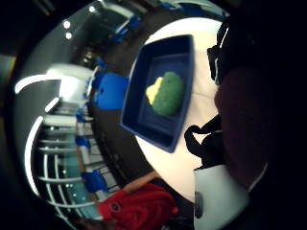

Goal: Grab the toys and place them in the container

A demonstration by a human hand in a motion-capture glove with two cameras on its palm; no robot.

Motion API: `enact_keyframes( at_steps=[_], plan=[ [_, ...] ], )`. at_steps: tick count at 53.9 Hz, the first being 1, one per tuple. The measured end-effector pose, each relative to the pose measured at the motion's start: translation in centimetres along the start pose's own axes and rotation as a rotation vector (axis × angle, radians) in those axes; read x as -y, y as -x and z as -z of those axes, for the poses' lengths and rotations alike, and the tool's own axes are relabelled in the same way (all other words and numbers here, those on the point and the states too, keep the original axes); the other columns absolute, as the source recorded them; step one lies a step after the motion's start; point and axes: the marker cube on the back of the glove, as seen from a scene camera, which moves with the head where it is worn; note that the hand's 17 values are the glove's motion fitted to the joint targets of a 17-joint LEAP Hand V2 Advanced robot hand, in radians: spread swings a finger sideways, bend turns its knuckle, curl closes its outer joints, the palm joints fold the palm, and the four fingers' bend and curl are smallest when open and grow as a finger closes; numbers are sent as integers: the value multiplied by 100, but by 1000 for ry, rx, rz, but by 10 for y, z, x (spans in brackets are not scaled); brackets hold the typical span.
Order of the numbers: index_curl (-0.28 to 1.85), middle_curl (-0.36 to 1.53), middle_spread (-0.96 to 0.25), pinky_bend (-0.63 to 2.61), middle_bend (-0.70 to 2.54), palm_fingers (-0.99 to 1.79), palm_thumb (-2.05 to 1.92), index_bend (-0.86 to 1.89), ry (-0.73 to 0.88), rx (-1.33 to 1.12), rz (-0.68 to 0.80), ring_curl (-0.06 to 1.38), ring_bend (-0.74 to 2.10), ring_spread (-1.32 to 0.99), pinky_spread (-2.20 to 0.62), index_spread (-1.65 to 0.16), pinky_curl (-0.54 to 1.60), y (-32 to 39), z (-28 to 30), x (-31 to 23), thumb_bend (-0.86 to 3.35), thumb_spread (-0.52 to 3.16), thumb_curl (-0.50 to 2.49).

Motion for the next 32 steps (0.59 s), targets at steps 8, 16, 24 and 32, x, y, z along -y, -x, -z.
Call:
enact_keyframes(
  at_steps=[8,16,24,32],
  plan=[
    [63,44,-45,86,32,97,66,19,-11,-138,200,40,68,-48,-47,-43,35,58,-14,46,10,78,86],
    [69,46,-44,84,28,92,65,19,-39,73,137,41,66,-46,-47,-44,36,128,-30,74,8,78,90],
    [72,39,-30,102,10,32,47,17,-39,-4,126,39,51,-26,-35,-46,42,129,-50,85,0,100,85],
    [61,34,-18,120,11,-9,24,8,73,110,66,33,35,-9,-14,-44,45,114,-63,80,-7,118,68]
  ],
)
